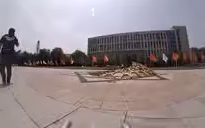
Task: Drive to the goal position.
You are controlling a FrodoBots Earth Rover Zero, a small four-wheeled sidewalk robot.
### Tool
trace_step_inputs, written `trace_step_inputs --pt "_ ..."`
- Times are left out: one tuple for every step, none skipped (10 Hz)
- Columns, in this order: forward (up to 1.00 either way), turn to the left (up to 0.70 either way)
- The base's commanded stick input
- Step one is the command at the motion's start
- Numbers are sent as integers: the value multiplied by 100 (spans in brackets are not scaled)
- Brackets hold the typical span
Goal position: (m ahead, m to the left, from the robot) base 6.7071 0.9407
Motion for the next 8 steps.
trace_step_inputs --pt "100 40" --pt "100 38" --pt "100 23" --pt "100 2" --pt "100 0" --pt "100 0" --pt "100 0" --pt "100 0"
